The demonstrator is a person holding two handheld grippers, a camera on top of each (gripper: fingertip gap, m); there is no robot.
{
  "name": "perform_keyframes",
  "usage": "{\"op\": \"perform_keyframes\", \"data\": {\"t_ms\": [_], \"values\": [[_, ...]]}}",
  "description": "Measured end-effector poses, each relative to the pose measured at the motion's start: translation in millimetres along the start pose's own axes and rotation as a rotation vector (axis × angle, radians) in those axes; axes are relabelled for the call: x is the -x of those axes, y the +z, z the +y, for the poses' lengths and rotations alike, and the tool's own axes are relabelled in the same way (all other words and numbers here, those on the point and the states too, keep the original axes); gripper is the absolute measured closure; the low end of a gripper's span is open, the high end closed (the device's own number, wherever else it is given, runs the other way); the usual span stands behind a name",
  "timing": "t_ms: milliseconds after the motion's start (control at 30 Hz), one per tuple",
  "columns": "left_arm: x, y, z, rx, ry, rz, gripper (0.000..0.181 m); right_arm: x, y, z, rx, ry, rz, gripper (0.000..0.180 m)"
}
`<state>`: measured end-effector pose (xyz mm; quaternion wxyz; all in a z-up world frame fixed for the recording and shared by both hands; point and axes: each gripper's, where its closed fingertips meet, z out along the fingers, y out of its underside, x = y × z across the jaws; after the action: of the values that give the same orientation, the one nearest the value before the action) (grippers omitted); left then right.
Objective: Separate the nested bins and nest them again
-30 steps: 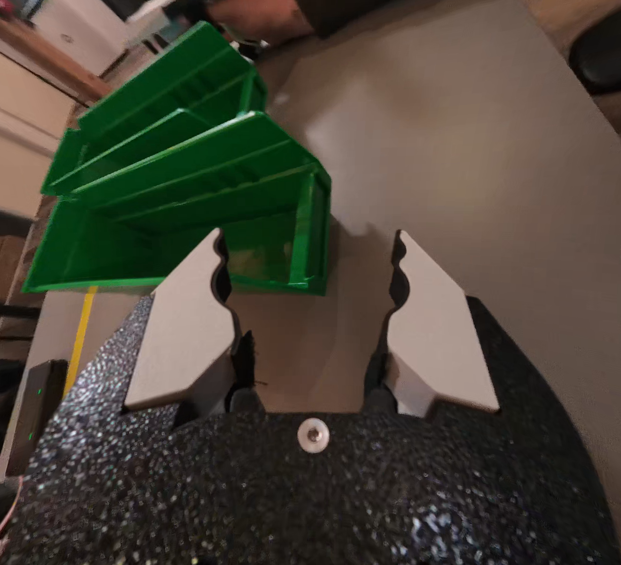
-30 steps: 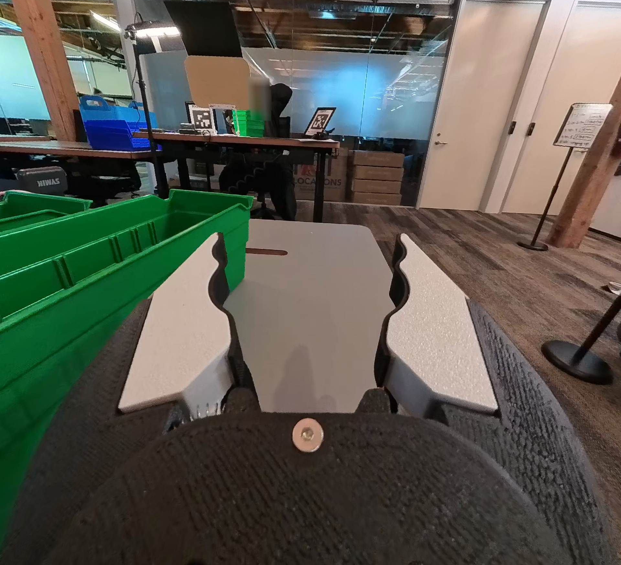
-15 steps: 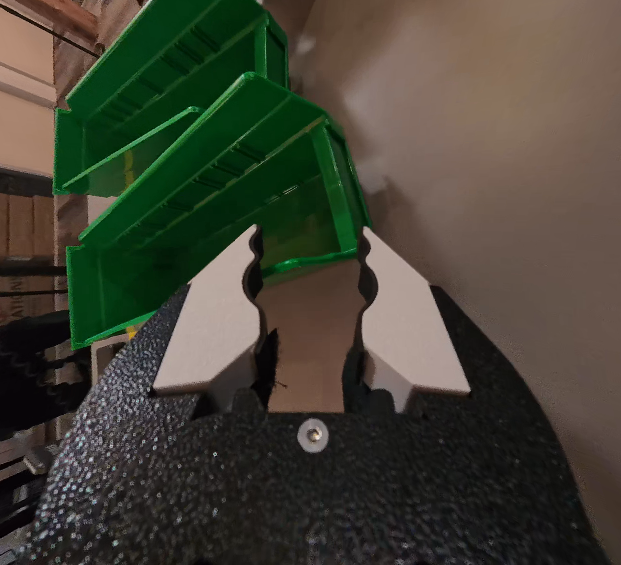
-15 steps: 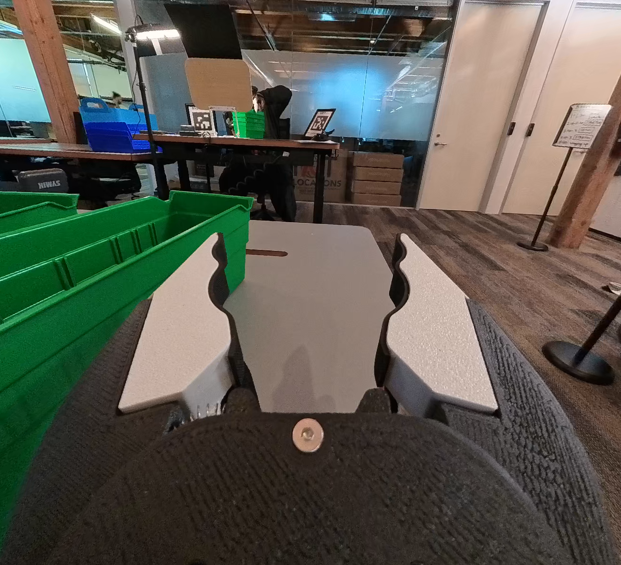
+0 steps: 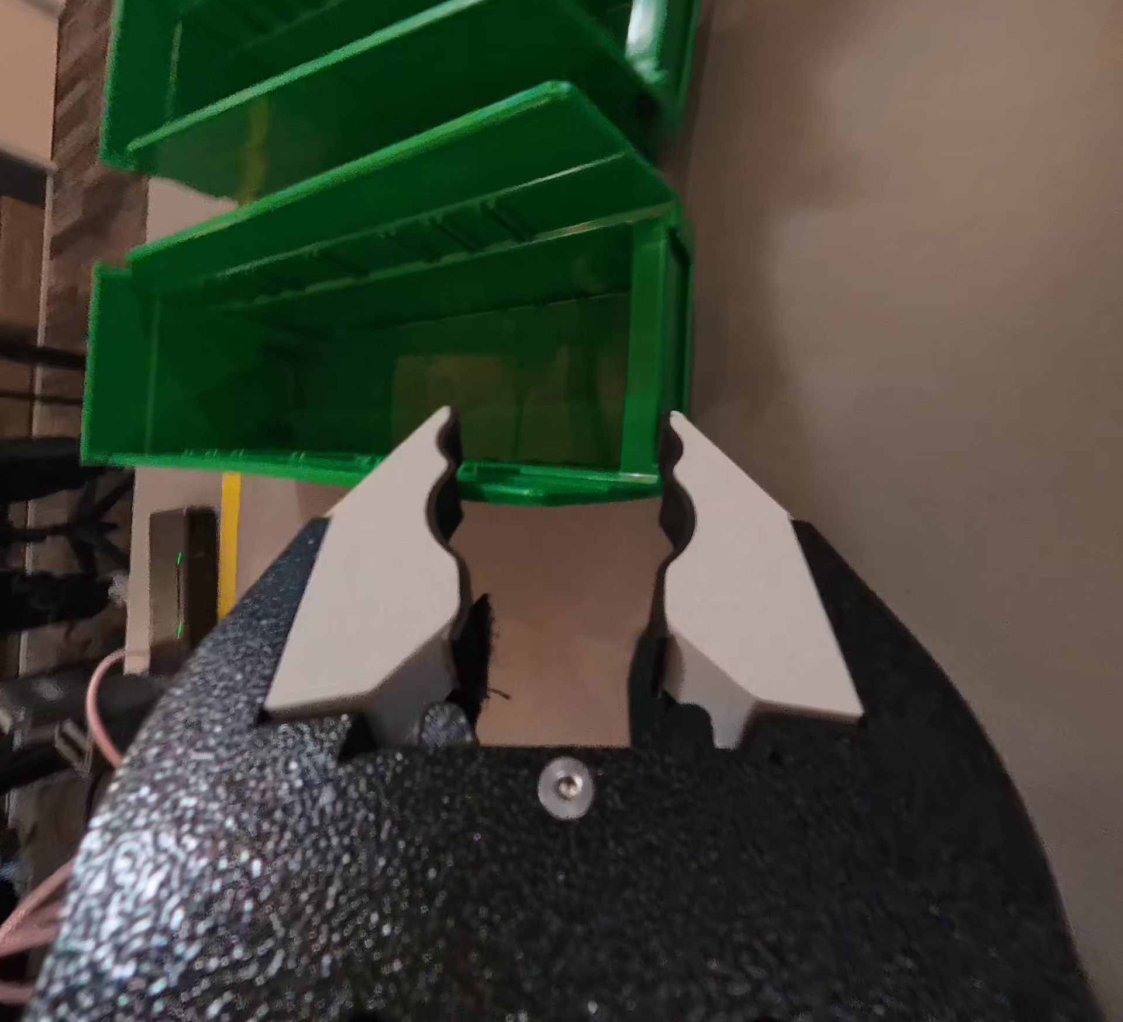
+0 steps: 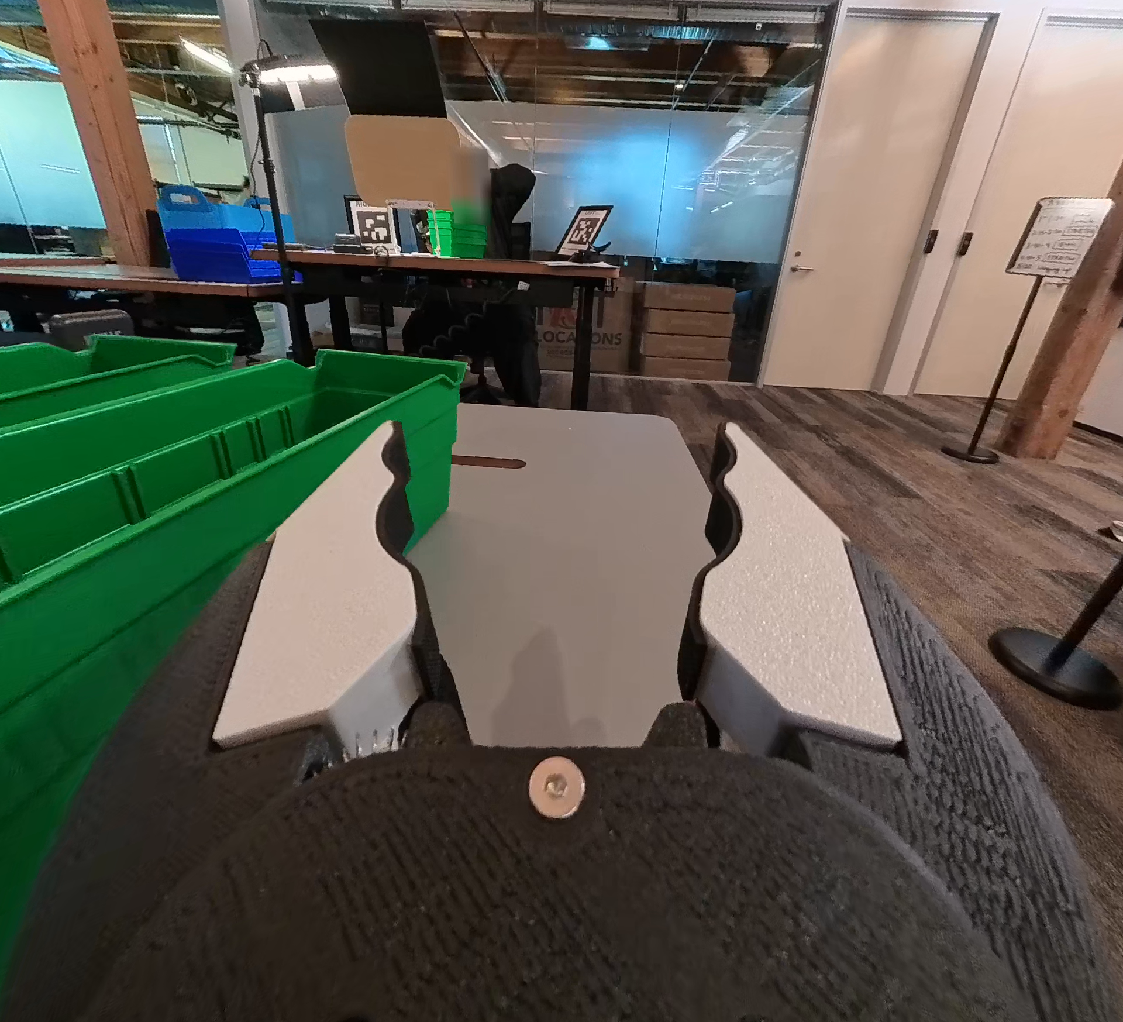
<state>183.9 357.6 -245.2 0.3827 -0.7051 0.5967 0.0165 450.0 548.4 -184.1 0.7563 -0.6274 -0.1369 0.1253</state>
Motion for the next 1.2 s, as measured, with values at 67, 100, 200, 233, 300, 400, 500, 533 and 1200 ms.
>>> {"op": "perform_keyframes", "data": {"t_ms": [67,100,200,233,300,400,500,533,1200], "values": [[14,-17,9,0.016,-0.096,-0.088,0.087,-2,-1,-2,-0.01,0.016,0.001,0.075],[22,-34,17,0.027,-0.16,-0.141,0.073,-2,-2,-4,-0.024,0.036,-0.002,0.066],[54,-105,66,0.098,-0.411,-0.293,0.046,-10,-6,-13,-0.07,0.088,0.024,0.051],[64,-132,94,0.151,-0.523,-0.329,0.041,-12,-6,-14,-0.074,0.094,0.033,0.05],[78,-183,161,0.298,-0.787,-0.381,0.031,-12,-6,-12,-0.068,0.096,0.037,0.05],[75,-229,248,0.454,-1.151,-0.325,0.021,-7,-4,-10,-0.053,0.083,0.024,0.05],[57,-241,292,0.515,-1.426,-0.196,0.026,-4,-2,-6,-0.034,0.07,0.012,0.05],[55,-238,295,0.499,-1.491,-0.165,0.023,-4,-2,-6,-0.032,0.071,0.011,0.05],[43,-268,333,0.67,-1.628,-0.271,0.077,-2,2,1,0.005,0.099,-0.008,0.052]]}}
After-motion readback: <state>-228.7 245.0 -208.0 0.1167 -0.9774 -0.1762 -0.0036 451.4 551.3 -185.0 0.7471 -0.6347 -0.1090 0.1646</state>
